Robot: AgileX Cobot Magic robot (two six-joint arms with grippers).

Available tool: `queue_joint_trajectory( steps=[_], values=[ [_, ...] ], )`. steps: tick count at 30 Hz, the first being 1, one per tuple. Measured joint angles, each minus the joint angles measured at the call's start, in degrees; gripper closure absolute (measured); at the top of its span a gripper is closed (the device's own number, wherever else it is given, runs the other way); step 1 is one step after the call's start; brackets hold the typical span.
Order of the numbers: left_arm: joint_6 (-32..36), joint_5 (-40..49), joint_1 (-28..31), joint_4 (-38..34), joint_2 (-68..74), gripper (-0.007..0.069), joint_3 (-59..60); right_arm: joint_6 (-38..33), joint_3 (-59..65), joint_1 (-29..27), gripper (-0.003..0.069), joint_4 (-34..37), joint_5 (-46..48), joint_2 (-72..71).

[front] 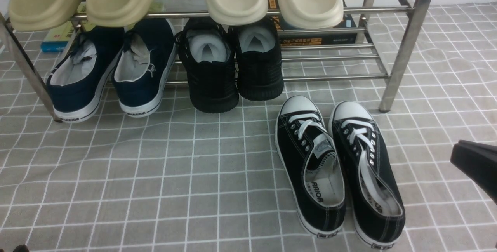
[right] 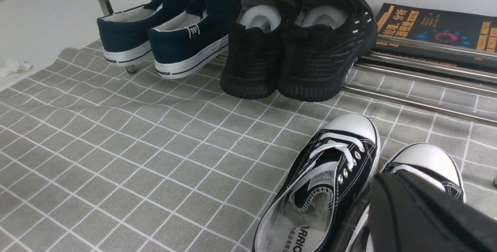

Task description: Take the shoes off the shelf with your hand from the grey coffee tablecloth.

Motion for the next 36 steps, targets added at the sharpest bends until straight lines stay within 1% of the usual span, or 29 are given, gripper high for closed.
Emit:
queue_joint_trajectory(
  steps=[5, 8, 10, 12, 13, 14, 15, 16, 17, 18, 21, 23, 24, 25, 26, 30, 36],
  values=[
    [0.0, 0.0, 0.0, 0.0, 0.0, 0.0385, 0.0, -0.3, 0.8, 0.0, 0.0659, 0.7, -0.2, -0.3],
    [0.0, 0.0, 0.0, 0.0, 0.0, 0.0385, 0.0, -5.0, 4.0, -1.1, 0.0659, 3.4, -0.2, -3.2],
    [0.0, 0.0, 0.0, 0.0, 0.0, 0.0385, 0.0, -9.0, 6.4, -3.5, 0.0659, 5.5, -0.2, -6.0],
    [0.0, 0.0, 0.0, 0.0, 0.0, 0.0385, 0.0, -13.2, 9.5, -7.6, 0.0657, 8.7, -0.1, -9.6],
    [0.0, 0.0, 0.0, 0.0, 0.0, 0.0385, 0.0, -13.9, 10.2, -8.6, 0.0656, 9.6, 0.0, -10.7],
    [0.0, 0.0, 0.0, 0.0, 0.0, 0.0385, 0.0, -16.5, 13.2, -13.1, 0.0655, 11.6, 0.1, -13.8],
    [0.0, 0.0, 0.0, 0.0, 0.0, 0.0385, 0.0, -17.3, 14.9, -15.6, 0.0655, 12.3, 0.2, -15.6],
    [0.0, 0.0, 0.0, 0.0, 0.0, 0.0385, 0.0, -17.3, 15.2, -15.6, 0.0655, 12.5, 0.3, -16.0],
    [0.0, 0.0, 0.0, 0.0, 0.0, 0.0385, 0.0, -17.9, 16.9, -18.0, 0.0652, 12.9, 0.3, -17.8],
    [0.0, 0.0, 0.0, 0.0, 0.0, 0.0385, 0.0, -18.3, 19.1, -21.7, 0.065, 13.1, 0.3, -20.1],
    [0.0, 0.0, 0.0, 0.0, 0.0, 0.0385, 0.0, -18.4, 23.4, -26.9, 0.0648, 13.3, 0.4, -23.9],
    [0.0, 0.0, 0.0, 0.0, 0.0, 0.0385, 0.0, -18.6, 25.1, -30.1, 0.0645, 12.7, 2.6, -26.6],
    [0.0, 0.0, 0.0, 0.0, 0.0, 0.0385, 0.0, -18.6, 25.1, -30.4, 0.0645, 12.7, 2.9, -26.9],
    [0.0, 0.0, 0.0, 0.0, 0.0, 0.0385, 0.0, -18.6, 25.2, -32.6, 0.0643, 12.2, 5.6, -28.8],
    [0.0, 0.0, 0.0, 0.0, 0.0, 0.0385, 0.0, -18.6, 25.2, -33.6, 0.0641, 11.9, 7.3, -29.9],
    [0.0, 0.0, 0.0, 0.0, 0.0, 0.0385, 0.0, -18.6, 25.0, -36.3, 0.0637, 11.9, 12.9, -32.5],
    [0.0, 0.0, 0.0, 0.0, 0.0, 0.0385, 0.0, -18.6, 24.6, -37.1, 0.063, 12.0, 14.4, -32.5]
  ],
)
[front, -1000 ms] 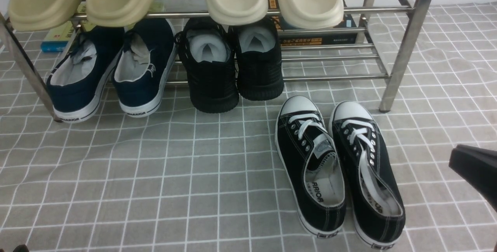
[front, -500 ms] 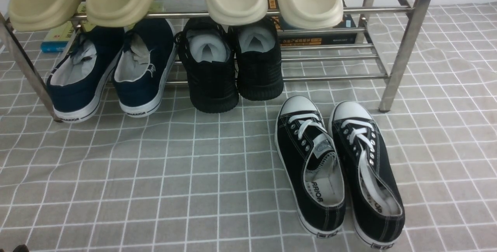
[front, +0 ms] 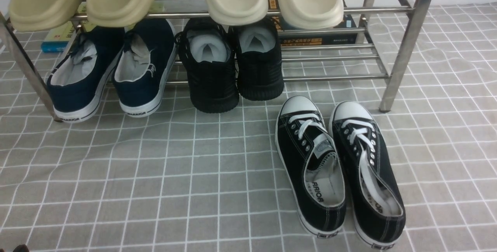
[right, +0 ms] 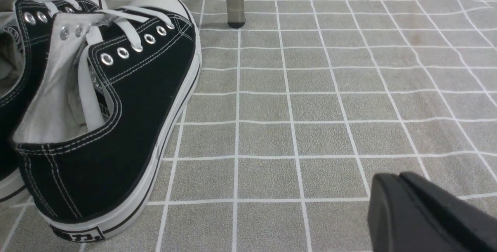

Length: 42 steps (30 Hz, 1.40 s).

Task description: Take the shoes off the shelf with your hand from the grey coffee tablecloth.

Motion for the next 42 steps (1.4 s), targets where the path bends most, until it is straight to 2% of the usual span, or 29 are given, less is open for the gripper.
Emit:
queue_joint_trajectory(
  steps=[8, 20, 42],
  values=[
    [0.0, 0.0, 0.0, 0.0, 0.0, 0.0385, 0.0, 0.1, 0.0, 0.8, 0.0622, 0.0, 0.1, 0.0],
    [0.0, 0.0, 0.0, 0.0, 0.0, 0.0385, 0.0, 0.2, 0.0, 5.5, 0.0607, 0.1, 0.1, 0.0],
    [0.0, 0.0, 0.0, 0.0, 0.0, 0.0385, 0.0, 0.2, 0.0, 5.6, 0.0591, 0.0, 0.1, 0.0]
  ],
)
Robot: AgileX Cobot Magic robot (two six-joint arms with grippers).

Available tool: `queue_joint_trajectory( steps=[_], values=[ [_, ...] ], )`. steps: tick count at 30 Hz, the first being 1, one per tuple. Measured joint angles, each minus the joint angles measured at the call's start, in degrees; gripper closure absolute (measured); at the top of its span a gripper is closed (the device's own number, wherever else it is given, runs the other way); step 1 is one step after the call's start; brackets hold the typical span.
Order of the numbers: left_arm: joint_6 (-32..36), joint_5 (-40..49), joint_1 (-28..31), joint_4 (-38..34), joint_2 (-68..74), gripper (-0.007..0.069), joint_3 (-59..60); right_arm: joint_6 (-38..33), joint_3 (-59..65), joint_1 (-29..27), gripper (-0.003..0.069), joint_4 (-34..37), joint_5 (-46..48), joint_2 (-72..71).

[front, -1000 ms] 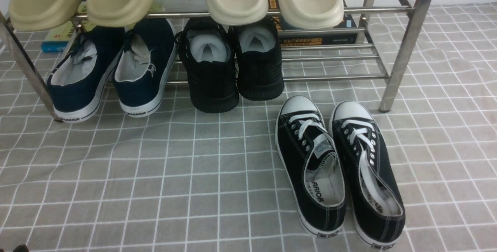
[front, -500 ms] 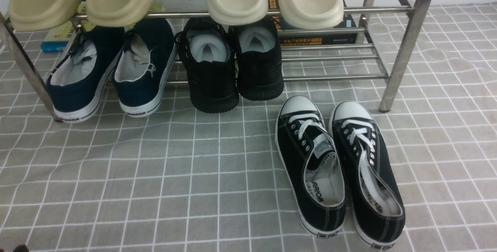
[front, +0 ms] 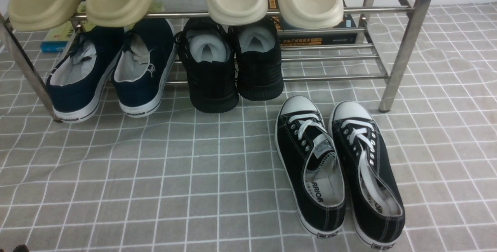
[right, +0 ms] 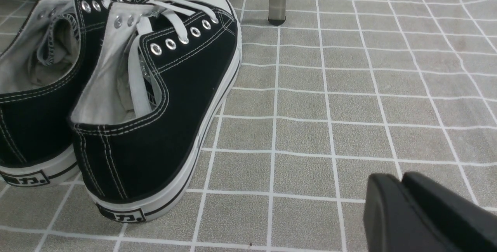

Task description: Take the shoes off the shelf with your hand from the grey coffee tablecloth.

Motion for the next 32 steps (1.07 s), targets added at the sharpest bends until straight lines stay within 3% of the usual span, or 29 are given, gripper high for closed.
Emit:
queue_joint_trajectory(
  steps=[32],
  values=[
    [0.0, 0.0, 0.0, 0.0, 0.0, 0.0385, 0.0, 0.0, 0.0, 0.0, 0.0558, 0.0, 0.0, 0.0]
  ],
)
